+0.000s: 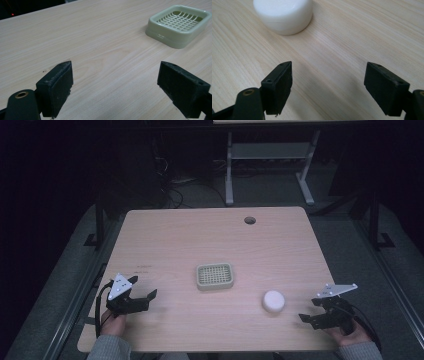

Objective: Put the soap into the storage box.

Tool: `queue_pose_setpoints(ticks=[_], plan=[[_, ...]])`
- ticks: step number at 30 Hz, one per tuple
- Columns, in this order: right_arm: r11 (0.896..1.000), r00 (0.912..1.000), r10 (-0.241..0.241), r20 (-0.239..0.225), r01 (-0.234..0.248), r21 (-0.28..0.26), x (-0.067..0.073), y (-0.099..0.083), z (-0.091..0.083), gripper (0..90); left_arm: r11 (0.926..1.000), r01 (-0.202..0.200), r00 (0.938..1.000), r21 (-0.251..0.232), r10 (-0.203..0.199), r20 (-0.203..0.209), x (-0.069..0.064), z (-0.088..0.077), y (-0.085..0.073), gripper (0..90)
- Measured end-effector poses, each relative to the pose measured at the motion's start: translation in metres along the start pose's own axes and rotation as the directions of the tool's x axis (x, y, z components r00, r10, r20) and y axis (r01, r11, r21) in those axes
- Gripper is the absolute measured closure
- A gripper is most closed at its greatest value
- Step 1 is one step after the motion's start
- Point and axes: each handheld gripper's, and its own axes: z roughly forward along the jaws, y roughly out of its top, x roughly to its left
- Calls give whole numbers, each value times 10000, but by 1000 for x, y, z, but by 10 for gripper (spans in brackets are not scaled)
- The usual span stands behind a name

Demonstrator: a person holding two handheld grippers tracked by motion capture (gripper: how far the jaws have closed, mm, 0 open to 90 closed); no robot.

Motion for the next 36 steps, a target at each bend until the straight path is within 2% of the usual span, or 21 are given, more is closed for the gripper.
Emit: queue_pose_setpoints(ticks=[5, 20, 36], plan=[[10000, 10000, 52, -16, -52, 57, 1, 1, 0, 222, 10000, 28, 10000, -14, -28, -18, 1, 0, 0, 128], [9991, 9993, -358, -55, 359, 229, 12, 15, -2, 221, 10000, -39, 10000, -24, 40, 41, 0, -2, 0, 128], [9914, 9942, -1060, -179, 1071, 754, 20, 43, -5, 207, 10000, -35, 10000, -49, 35, 12, 0, -2, 0, 128]])
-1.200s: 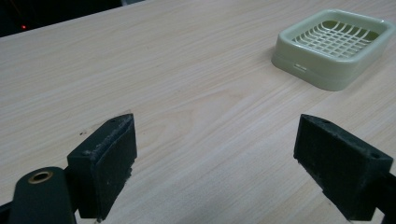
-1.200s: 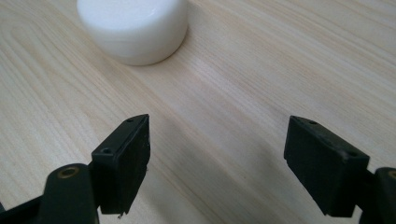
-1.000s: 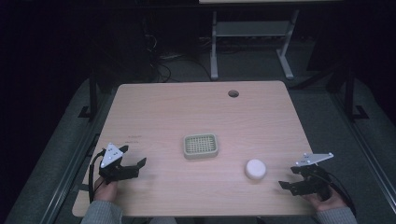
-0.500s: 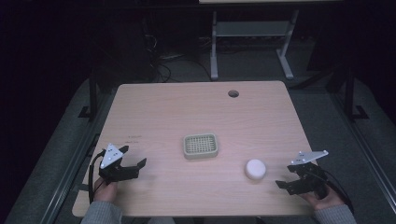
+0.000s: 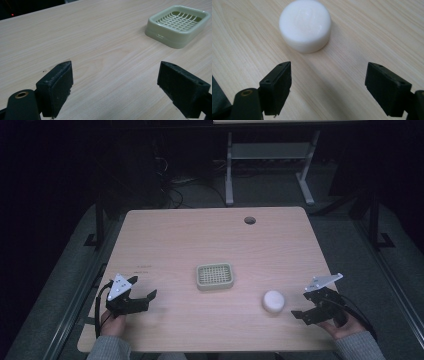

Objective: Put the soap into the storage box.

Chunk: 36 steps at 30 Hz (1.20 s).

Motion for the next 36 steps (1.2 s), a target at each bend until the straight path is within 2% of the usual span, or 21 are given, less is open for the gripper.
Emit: queue_pose_setpoints(ticks=[19, 36], plan=[[9928, 9964, -820, -231, 837, 854, 10, 33, 8, 184, 10000, 77, 10000, -22, -77, -4, 1, -1, 0, 128], [9855, 9944, -979, -390, 1023, 1355, 14, 50, 13, 178, 9998, 160, 9999, -106, -160, 9, 2, -1, 0, 128]])
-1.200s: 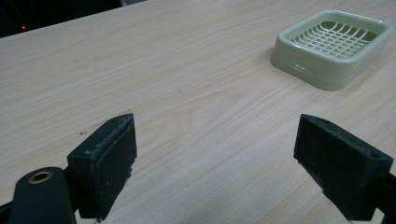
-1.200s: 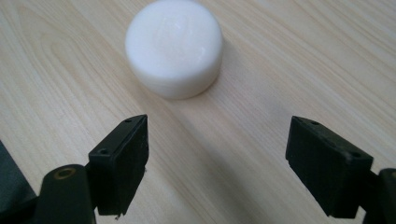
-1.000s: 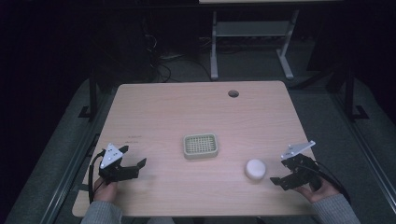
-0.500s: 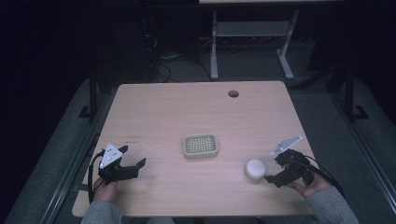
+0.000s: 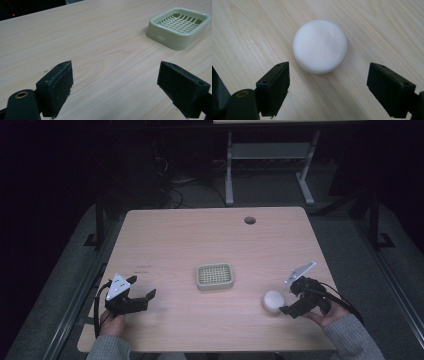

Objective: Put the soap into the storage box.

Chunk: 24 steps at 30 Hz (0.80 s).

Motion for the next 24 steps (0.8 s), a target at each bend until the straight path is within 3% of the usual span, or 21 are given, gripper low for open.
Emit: queue_pose_setpoints(ticks=[24], plan=[[9940, 9989, -414, -215, 434, 1004, 0, 26, 21, 158, 10000, 43, 10000, -34, -43, -21, 1, -1, 0, 128]])
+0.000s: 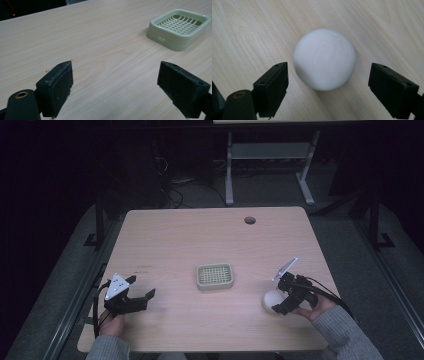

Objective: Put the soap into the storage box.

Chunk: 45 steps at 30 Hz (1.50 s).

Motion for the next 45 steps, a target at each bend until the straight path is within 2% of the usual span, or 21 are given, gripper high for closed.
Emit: queue_pose_setpoints(ticks=[6, 23, 45], plan=[[9998, 9999, 6, -132, -3, 211, -1, 4, 3, 158, 10000, 0, 10000, 13, 0, 14, 0, 0, 0, 128], [9966, 9996, -255, -116, 263, 777, -1, 15, 14, 159, 10000, 28, 10000, -5, -28, 20, 0, 0, 0, 128], [9872, 9987, -477, -202, 503, 1512, 1, 25, 29, 160, 10000, 24, 10000, -11, -24, 28, 0, 0, 0, 128]])
